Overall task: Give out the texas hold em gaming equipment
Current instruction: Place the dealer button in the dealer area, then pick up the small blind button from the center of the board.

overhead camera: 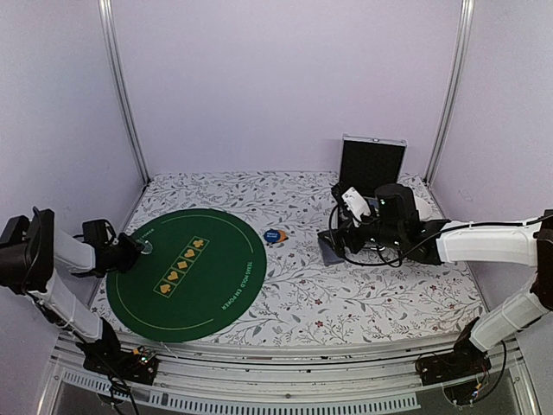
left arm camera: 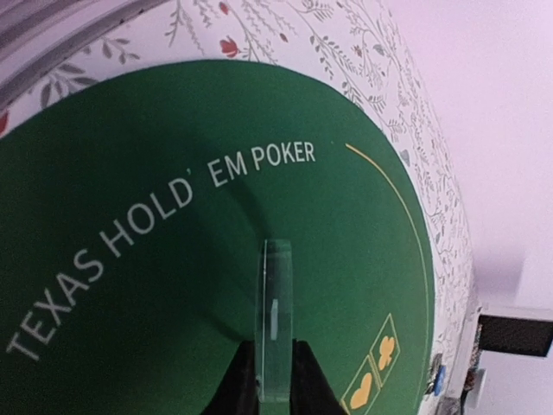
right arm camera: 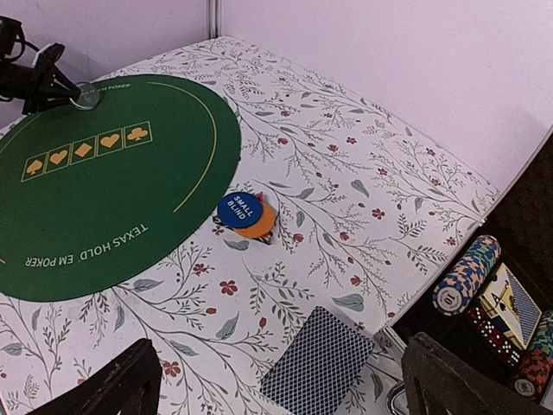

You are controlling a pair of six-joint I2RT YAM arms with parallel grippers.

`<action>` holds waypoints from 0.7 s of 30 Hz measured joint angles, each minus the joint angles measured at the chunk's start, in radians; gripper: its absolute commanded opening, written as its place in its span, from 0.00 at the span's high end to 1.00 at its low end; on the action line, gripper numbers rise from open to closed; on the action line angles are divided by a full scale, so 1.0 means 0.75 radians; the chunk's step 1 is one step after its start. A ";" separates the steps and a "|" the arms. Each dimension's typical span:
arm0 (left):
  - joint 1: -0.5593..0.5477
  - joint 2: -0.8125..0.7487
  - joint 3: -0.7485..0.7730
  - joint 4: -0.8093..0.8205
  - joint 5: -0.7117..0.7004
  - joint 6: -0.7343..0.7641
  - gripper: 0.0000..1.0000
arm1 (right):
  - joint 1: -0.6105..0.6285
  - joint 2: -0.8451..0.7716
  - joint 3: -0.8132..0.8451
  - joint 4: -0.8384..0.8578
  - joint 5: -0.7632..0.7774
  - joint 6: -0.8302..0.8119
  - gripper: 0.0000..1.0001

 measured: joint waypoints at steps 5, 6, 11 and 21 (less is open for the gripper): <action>0.019 0.065 0.010 0.015 0.008 -0.025 0.40 | 0.000 -0.002 0.000 0.008 -0.030 0.001 0.01; 0.021 0.067 0.013 0.017 0.012 -0.029 0.36 | 0.000 -0.004 0.000 0.009 -0.035 0.001 0.01; 0.016 0.041 0.047 -0.019 -0.020 -0.034 0.11 | 0.000 -0.019 0.001 0.009 -0.069 0.002 0.01; -0.017 -0.529 0.050 -0.423 -0.464 0.066 0.02 | 0.001 0.008 0.207 -0.083 -0.115 0.141 0.00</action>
